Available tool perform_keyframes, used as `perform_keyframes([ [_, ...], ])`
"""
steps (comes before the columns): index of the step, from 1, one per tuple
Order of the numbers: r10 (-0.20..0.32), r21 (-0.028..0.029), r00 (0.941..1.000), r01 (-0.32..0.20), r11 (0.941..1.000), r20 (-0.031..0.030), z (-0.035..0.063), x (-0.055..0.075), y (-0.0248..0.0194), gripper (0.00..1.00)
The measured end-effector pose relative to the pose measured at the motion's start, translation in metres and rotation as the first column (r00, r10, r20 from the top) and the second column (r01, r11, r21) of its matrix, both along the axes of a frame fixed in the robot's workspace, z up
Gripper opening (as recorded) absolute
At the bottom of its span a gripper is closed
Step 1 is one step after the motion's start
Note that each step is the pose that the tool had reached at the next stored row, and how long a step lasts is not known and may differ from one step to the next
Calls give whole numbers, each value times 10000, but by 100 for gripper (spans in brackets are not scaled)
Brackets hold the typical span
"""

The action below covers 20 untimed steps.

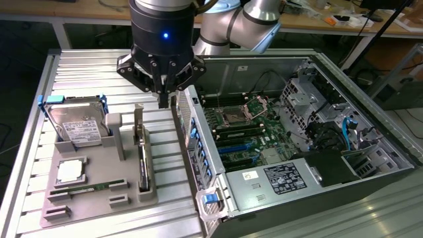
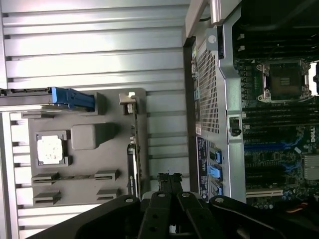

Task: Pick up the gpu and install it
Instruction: 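Reach for the gpu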

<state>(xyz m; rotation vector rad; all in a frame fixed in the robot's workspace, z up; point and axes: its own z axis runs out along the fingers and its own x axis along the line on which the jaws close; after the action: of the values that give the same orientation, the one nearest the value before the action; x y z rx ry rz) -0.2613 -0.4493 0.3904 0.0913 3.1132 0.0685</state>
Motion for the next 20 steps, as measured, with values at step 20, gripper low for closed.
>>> perform_keyframes([
  [20, 10, -1, 10000, -10, 10000, -1, -2, -102, -57, 11],
])
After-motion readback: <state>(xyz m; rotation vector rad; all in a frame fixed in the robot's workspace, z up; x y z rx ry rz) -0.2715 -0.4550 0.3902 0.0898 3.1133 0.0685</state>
